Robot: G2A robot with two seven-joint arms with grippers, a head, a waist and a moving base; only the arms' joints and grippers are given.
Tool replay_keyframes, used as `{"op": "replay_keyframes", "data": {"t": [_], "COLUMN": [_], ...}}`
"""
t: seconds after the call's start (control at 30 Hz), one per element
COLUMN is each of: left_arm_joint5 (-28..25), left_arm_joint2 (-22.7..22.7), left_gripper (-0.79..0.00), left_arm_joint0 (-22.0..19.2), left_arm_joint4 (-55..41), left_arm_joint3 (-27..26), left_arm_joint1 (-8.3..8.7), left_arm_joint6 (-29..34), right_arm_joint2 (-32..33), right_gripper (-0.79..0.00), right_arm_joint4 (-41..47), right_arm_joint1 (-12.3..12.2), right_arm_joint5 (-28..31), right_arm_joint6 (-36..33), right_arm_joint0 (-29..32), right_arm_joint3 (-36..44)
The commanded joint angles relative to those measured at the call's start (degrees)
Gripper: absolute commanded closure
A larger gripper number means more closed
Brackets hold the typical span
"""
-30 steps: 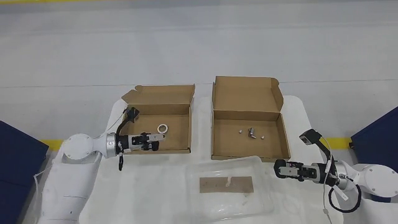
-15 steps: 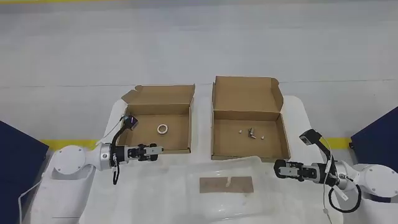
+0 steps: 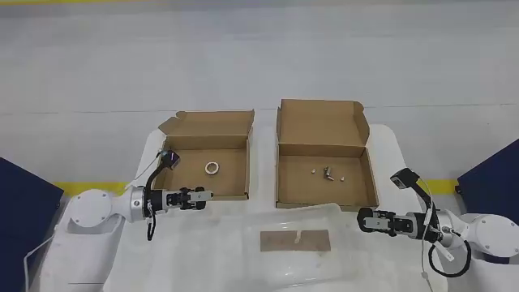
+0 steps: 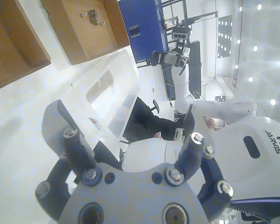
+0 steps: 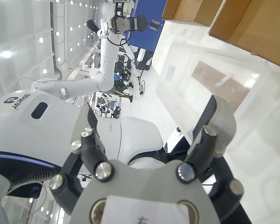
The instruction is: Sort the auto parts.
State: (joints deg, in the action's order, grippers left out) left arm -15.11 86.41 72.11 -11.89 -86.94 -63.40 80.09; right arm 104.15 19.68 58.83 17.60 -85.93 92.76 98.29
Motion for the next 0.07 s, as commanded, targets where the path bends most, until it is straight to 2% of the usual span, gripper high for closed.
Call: {"op": "replay_keyframes", "data": {"t": [0.0,0.03], "left_arm_joint5": [0.0,0.0], "left_arm_joint2": [0.0,0.0], "left_gripper": [-0.785,-0.785], "left_arm_joint0": [0.0,0.0], "left_arm_joint4": [0.0,0.0], "left_arm_joint3": [0.0,0.0], "left_arm_joint1": [0.0,0.0], "left_arm_joint6": [0.0,0.0], "right_arm_joint2": [0.0,0.0], "right_gripper": [-0.784,-0.784], "right_arm_joint4": [0.0,0.0], "right_arm_joint1": [0.0,0.0], "right_arm_joint5": [0.0,0.0], "right_arm_joint6": [0.0,0.0], "right_arm_joint0": [0.0,0.0], "right_arm_joint3": [0.0,0.0]}}
